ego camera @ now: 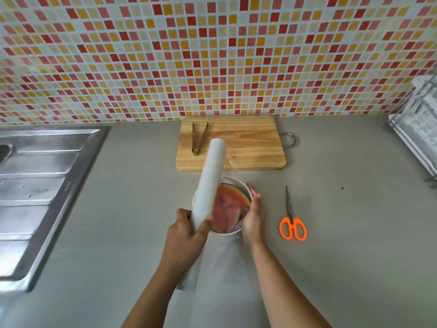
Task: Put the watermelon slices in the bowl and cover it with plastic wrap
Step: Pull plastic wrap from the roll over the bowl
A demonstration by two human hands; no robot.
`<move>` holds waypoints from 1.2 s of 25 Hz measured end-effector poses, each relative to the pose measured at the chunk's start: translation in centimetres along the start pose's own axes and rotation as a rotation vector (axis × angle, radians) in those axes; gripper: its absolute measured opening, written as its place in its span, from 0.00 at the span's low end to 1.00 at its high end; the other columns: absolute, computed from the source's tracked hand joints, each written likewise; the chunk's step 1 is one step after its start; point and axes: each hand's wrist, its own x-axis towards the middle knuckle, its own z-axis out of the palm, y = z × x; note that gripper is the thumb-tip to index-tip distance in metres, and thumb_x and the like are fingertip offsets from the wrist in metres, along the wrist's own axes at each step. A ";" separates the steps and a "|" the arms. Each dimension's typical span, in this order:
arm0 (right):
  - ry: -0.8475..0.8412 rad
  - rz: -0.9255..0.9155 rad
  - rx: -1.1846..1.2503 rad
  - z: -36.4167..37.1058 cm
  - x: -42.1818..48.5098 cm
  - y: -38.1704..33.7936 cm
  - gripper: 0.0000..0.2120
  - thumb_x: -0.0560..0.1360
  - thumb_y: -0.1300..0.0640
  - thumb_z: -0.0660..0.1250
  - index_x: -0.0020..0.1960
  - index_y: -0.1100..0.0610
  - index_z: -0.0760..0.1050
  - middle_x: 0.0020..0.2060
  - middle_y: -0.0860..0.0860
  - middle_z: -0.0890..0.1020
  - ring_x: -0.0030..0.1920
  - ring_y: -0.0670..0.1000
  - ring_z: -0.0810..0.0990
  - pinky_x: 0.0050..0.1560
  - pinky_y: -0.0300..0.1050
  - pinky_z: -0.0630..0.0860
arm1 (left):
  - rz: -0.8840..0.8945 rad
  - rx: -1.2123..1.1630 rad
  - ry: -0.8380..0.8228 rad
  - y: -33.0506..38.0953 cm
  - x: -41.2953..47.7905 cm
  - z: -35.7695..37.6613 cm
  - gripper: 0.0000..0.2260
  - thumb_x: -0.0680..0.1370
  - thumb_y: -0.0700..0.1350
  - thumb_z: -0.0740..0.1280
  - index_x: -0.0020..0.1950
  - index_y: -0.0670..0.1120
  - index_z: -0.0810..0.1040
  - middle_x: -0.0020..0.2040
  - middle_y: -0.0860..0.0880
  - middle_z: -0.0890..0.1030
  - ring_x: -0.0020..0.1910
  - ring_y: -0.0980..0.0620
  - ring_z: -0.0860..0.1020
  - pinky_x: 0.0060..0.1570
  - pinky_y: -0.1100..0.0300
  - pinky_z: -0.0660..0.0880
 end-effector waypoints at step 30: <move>-0.031 -0.070 -0.180 -0.7 1.3 -0.5 0.15 0.80 0.58 0.53 0.45 0.45 0.76 0.45 0.48 0.82 0.49 0.51 0.80 0.52 0.46 0.75 | -0.113 0.108 -0.027 -1.7 2.3 -1.7 0.24 0.73 0.66 0.61 0.46 0.44 0.72 0.40 0.46 0.80 0.38 0.50 0.78 0.31 0.60 0.68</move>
